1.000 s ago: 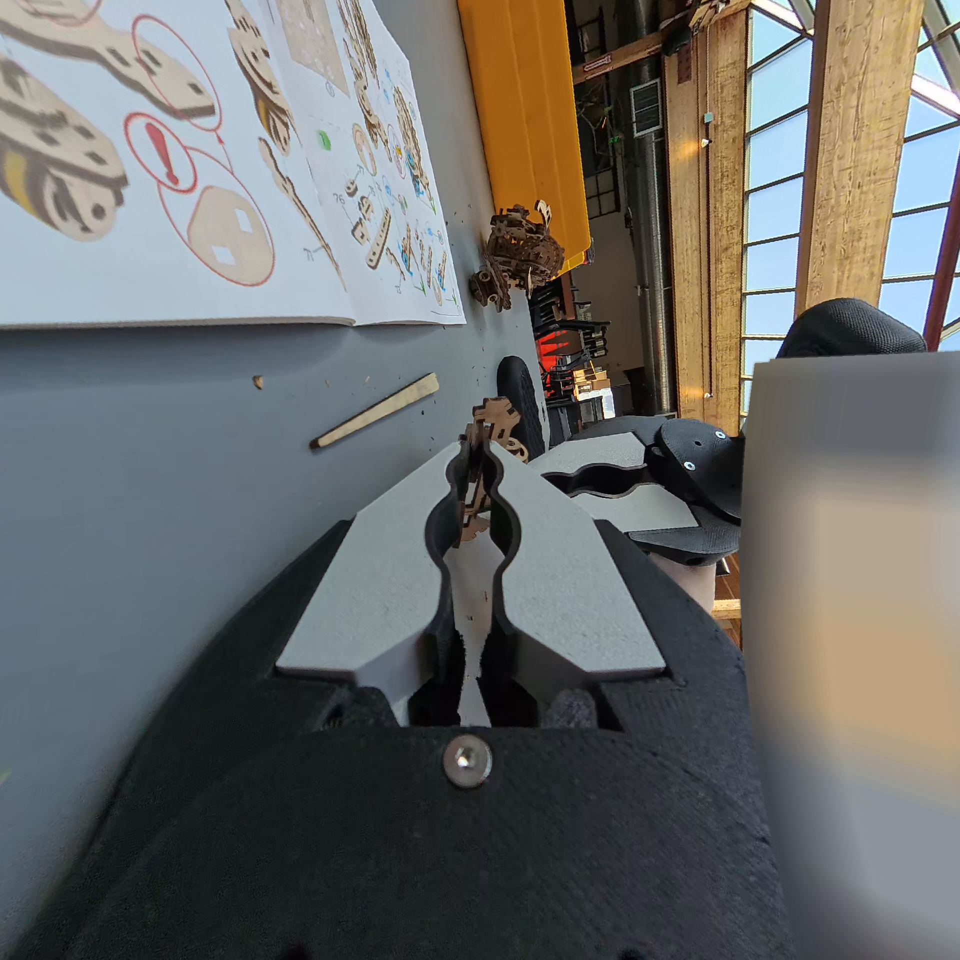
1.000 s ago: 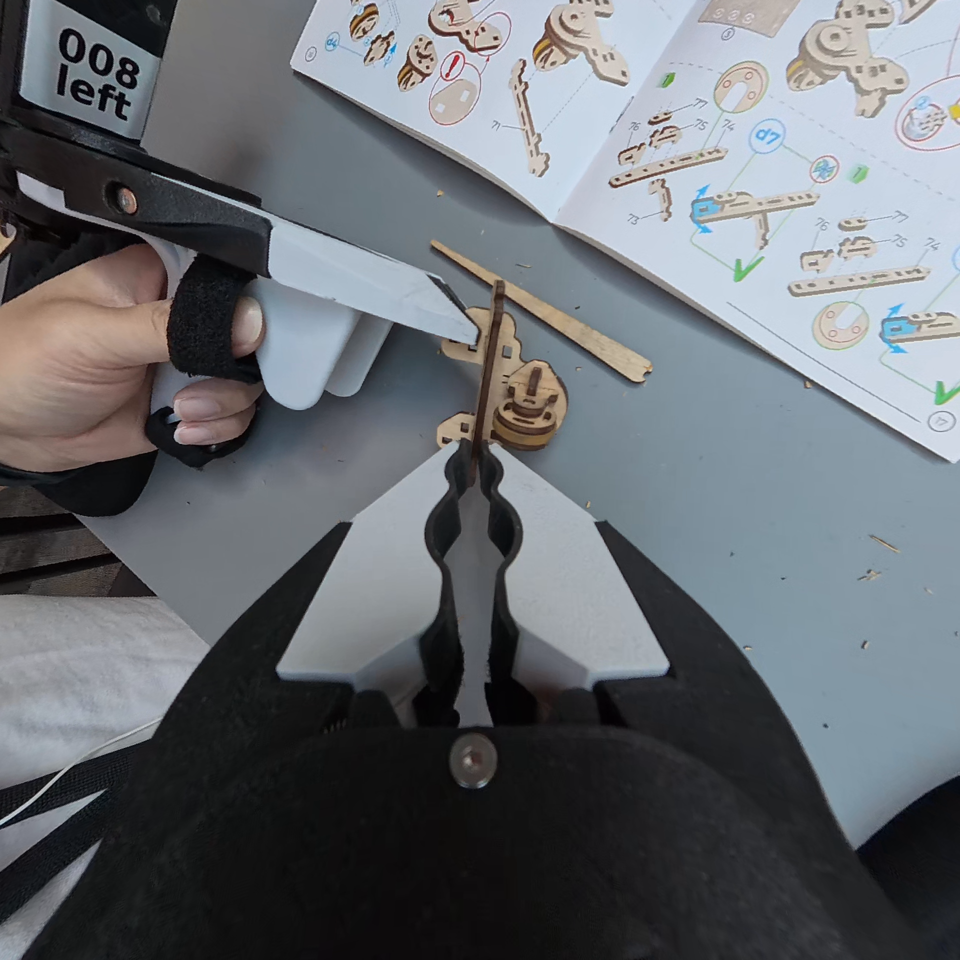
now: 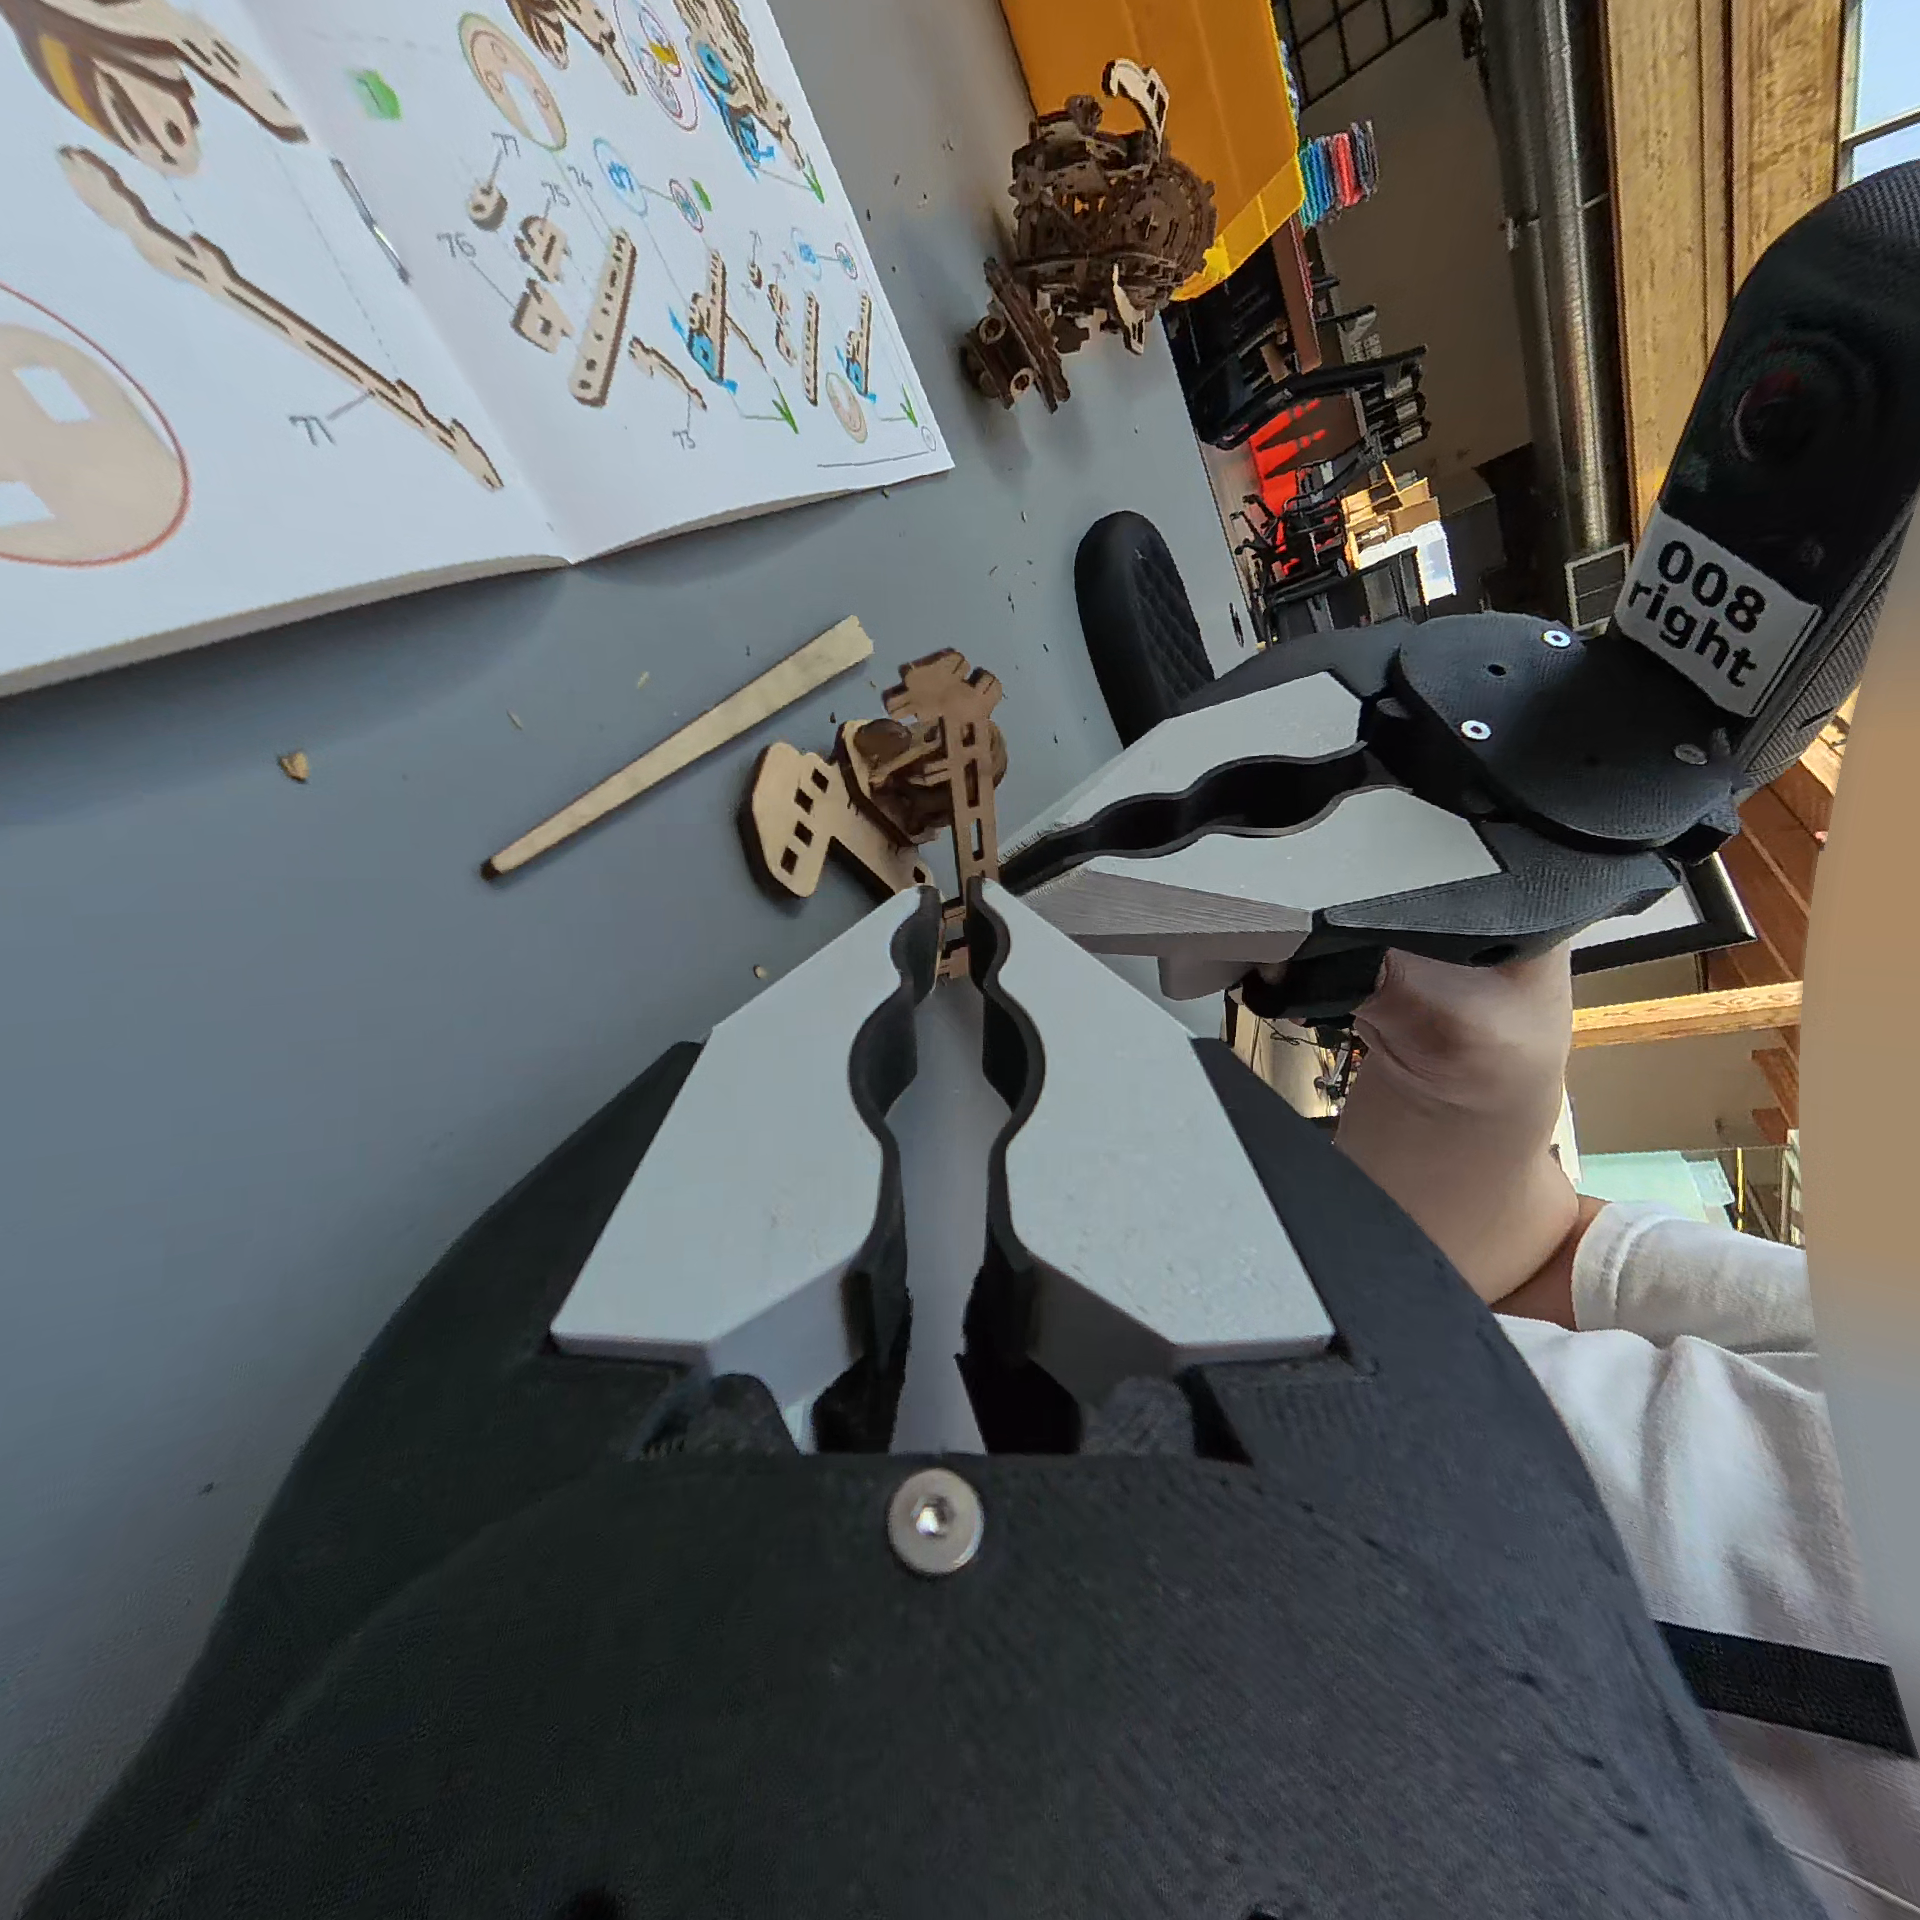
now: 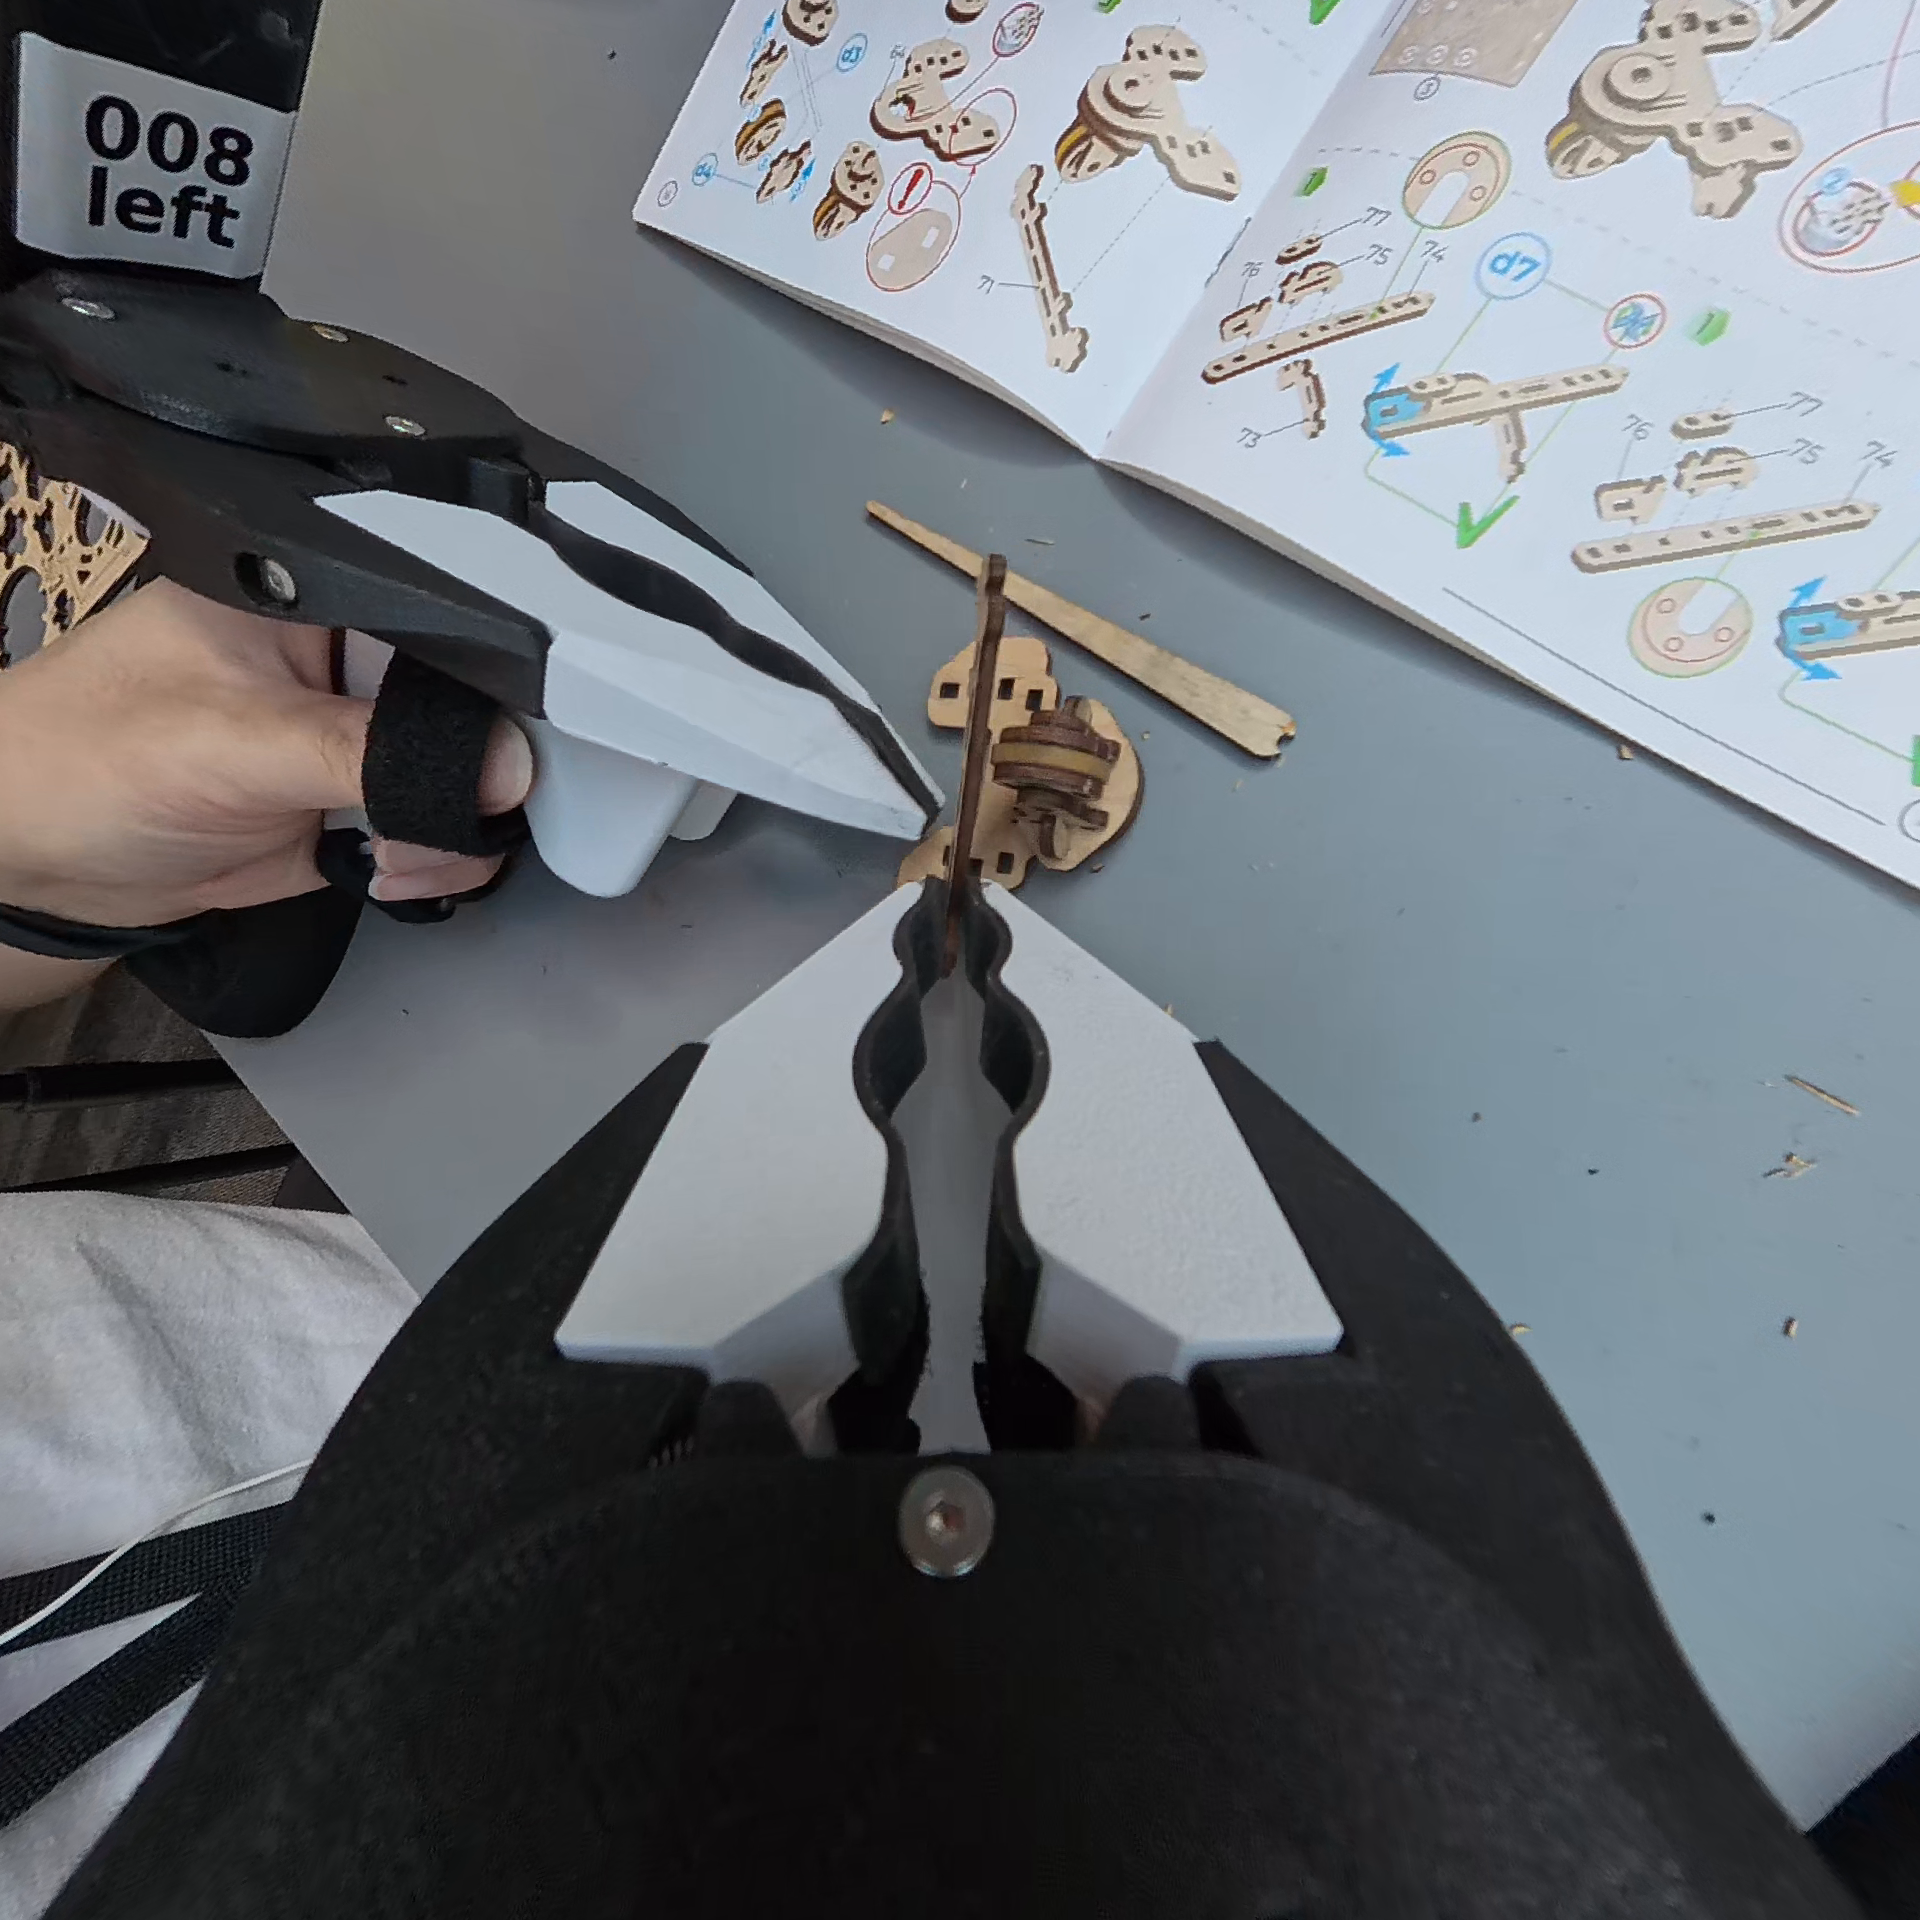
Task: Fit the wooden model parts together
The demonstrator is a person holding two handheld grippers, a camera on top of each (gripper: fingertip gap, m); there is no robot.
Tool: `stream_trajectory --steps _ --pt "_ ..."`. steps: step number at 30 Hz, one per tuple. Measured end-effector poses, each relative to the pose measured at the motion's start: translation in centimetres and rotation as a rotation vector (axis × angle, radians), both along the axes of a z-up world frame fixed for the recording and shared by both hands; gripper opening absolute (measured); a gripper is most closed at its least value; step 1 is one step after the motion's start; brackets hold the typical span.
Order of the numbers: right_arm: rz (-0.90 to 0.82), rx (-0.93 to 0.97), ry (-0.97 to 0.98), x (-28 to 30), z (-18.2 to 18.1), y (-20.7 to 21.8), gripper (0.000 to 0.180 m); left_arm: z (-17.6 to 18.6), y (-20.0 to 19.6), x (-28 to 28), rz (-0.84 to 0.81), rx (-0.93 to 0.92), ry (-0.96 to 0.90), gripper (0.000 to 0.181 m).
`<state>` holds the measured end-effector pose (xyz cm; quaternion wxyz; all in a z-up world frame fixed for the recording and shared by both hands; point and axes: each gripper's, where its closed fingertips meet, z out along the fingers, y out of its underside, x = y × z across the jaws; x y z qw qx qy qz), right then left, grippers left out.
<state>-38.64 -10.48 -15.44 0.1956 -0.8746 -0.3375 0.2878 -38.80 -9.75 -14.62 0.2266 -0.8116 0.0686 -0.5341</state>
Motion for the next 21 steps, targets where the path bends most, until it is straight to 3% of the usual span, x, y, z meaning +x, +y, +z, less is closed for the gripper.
stream_trajectory --steps 10,18,21 --pt "0.023 0.008 -0.049 0.2 0.2 0.0 0.002 -0.9 -1.1 0.5 -0.101 0.100 0.185 0.000" --pt "-0.023 -0.064 0.069 0.4 1.9 -0.1 0.002 0.7 0.7 -1.2 0.014 0.165 0.151 0.000" --pt "-0.029 -0.153 -0.049 1.7 2.0 -1.0 0.002 1.2 1.2 -1.8 0.045 0.159 0.119 0.000"
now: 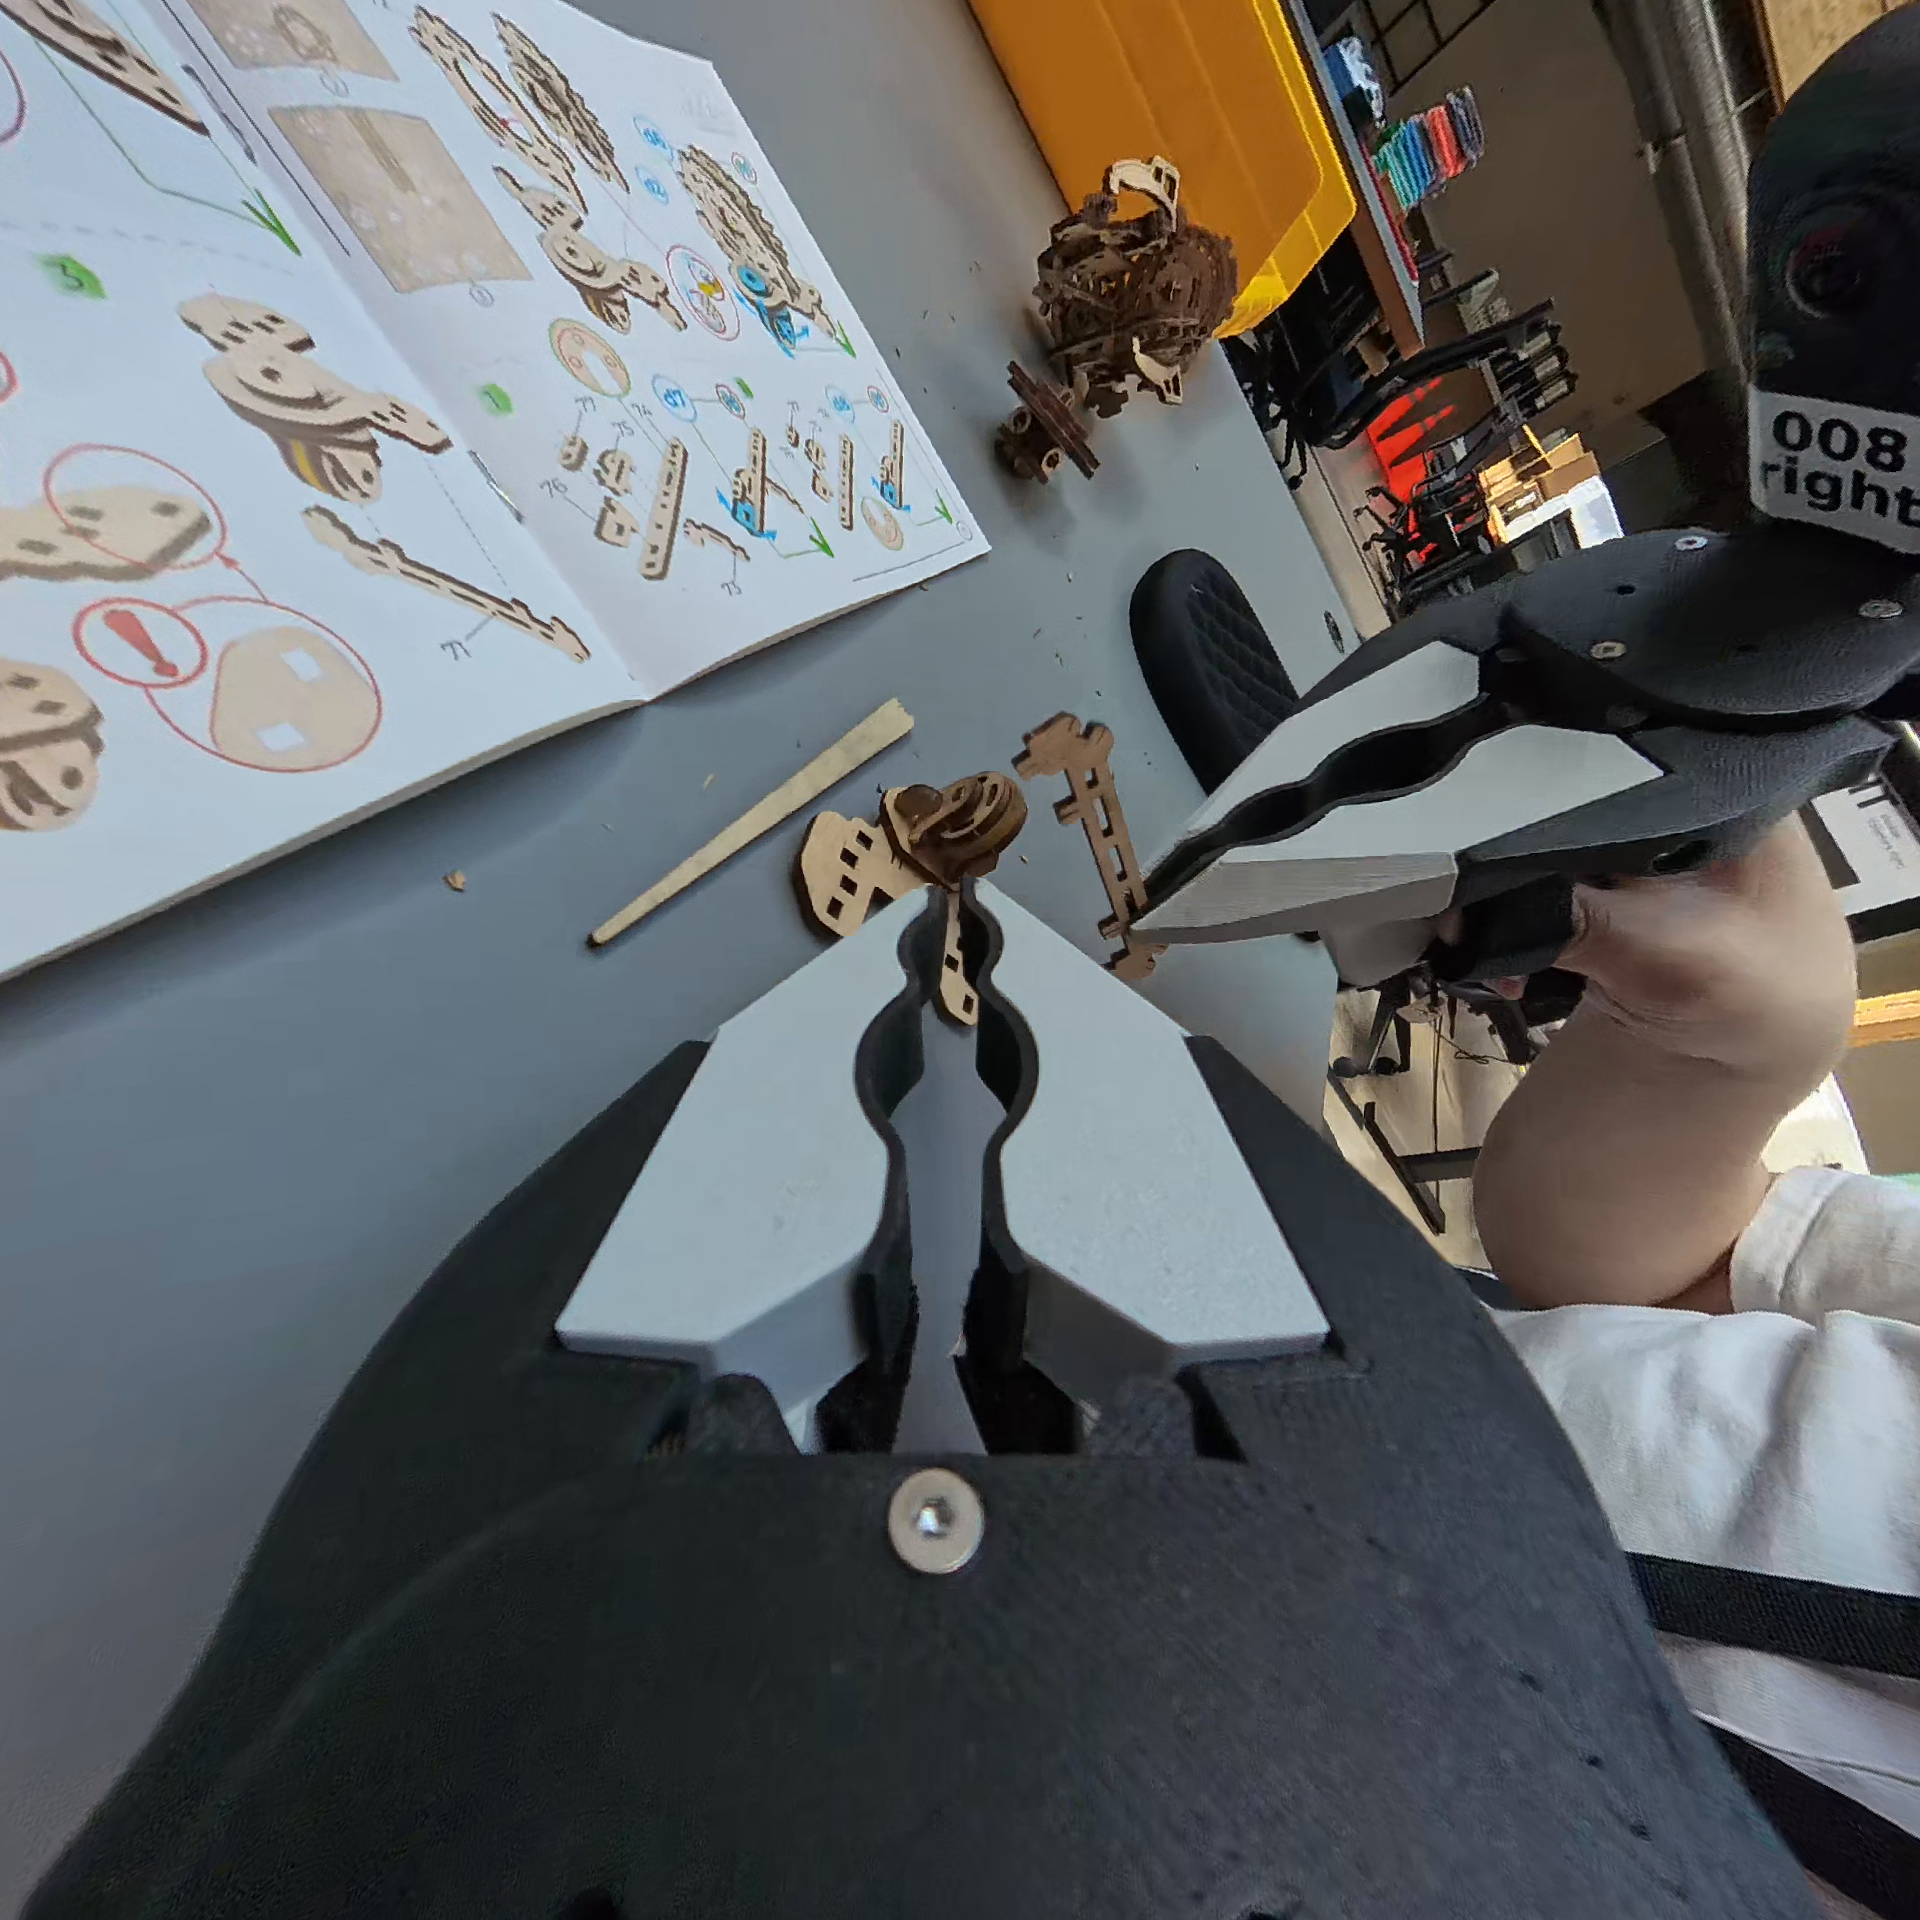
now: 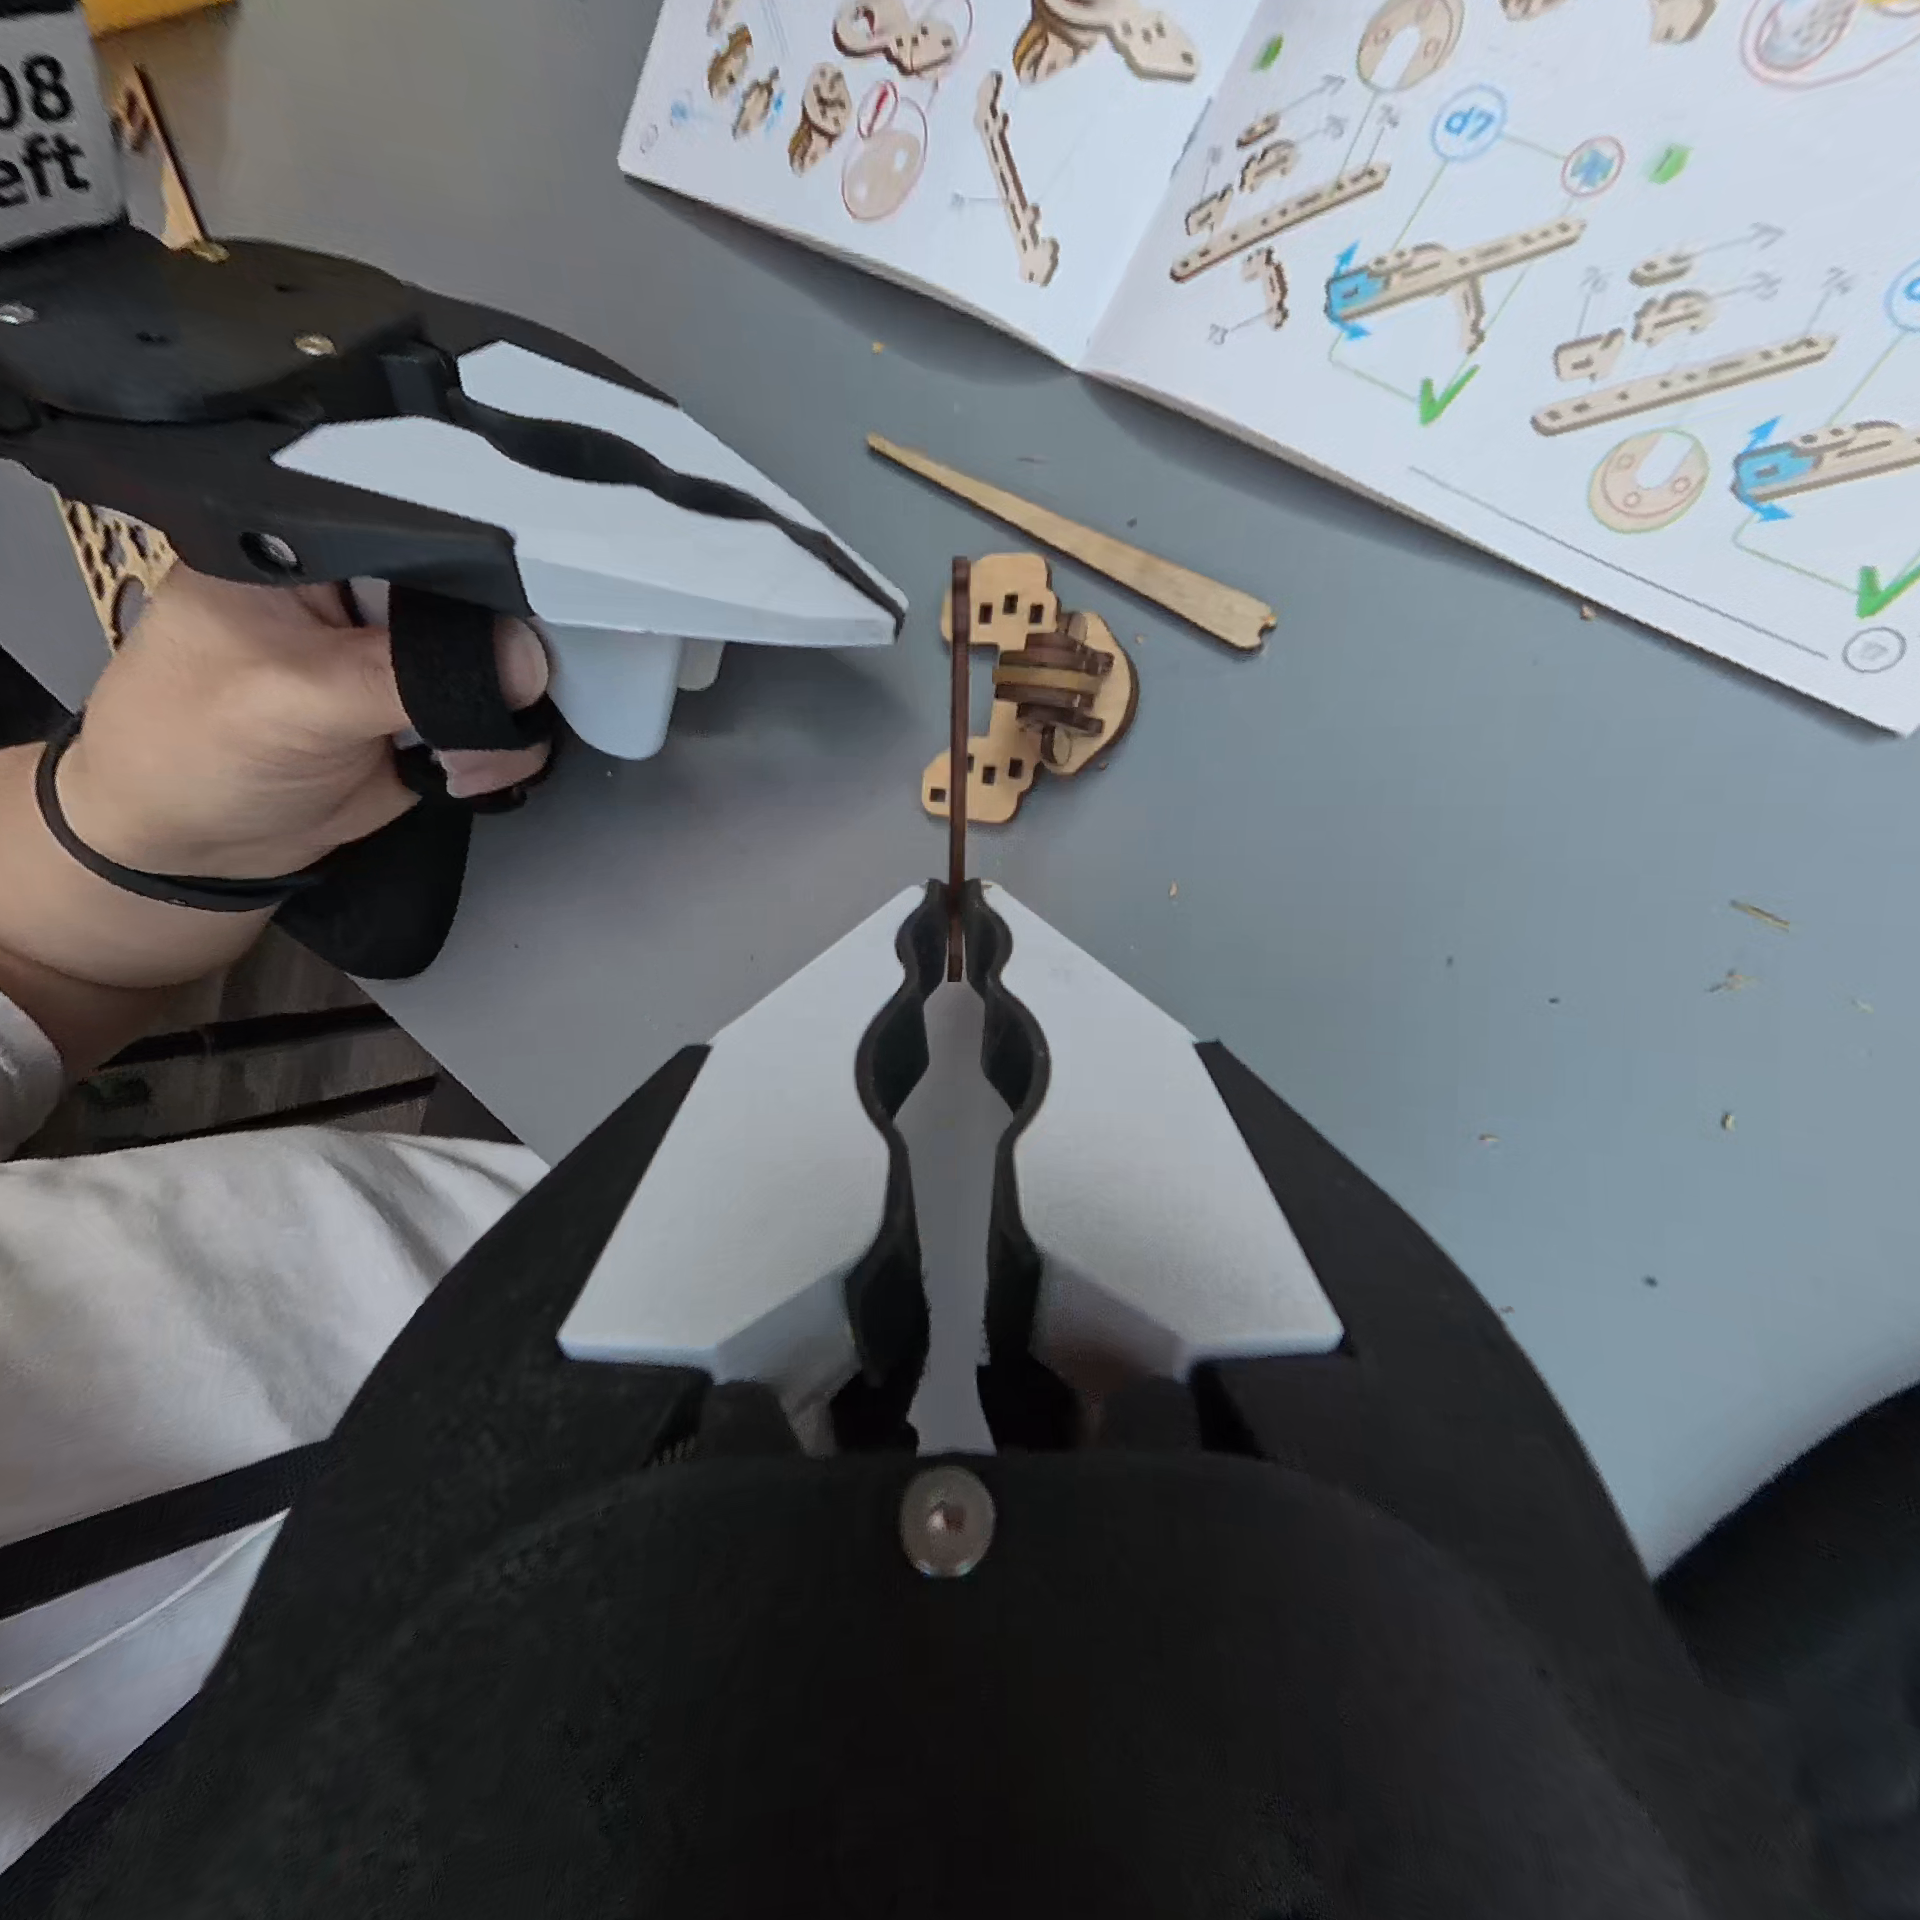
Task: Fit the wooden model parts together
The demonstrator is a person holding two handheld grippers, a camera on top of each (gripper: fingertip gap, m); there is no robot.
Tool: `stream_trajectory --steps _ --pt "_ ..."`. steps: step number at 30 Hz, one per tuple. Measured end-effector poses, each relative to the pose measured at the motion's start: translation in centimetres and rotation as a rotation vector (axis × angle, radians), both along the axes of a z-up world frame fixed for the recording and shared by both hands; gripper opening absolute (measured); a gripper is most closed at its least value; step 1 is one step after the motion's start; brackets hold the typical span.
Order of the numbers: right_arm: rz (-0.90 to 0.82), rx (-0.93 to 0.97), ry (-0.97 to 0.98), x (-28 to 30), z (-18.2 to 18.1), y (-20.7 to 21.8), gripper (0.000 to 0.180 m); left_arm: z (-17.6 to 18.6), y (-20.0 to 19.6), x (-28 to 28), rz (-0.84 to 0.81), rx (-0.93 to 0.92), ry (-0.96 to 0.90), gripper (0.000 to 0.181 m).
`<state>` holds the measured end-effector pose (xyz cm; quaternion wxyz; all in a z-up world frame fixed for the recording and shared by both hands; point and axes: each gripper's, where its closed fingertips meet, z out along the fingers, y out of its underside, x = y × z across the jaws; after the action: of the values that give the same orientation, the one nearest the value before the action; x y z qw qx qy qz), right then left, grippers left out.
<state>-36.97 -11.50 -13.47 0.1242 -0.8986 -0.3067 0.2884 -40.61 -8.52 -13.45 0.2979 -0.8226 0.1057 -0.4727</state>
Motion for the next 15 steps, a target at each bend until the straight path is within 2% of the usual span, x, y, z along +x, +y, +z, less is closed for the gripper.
stream_trajectory --steps 3,5,9,15 --pt "0.082 -0.064 -0.211 0.9 0.3 -1.4 0.002 0.0 0.2 -0.1 0.003 -0.011 -0.015 0.000" --pt "0.132 -0.024 -0.293 0.3 1.9 -1.6 0.002 0.1 0.1 0.0 -0.011 -0.022 -0.039 0.000" --pt "0.208 -0.061 -0.644 3.0 2.9 -3.4 0.002 0.1 0.0 0.1 -0.025 -0.047 -0.067 0.000" --pt "0.286 -0.083 -0.744 4.3 3.3 -6.4 0.002 -0.4 0.8 -0.9 0.016 -0.032 -0.027 0.000"
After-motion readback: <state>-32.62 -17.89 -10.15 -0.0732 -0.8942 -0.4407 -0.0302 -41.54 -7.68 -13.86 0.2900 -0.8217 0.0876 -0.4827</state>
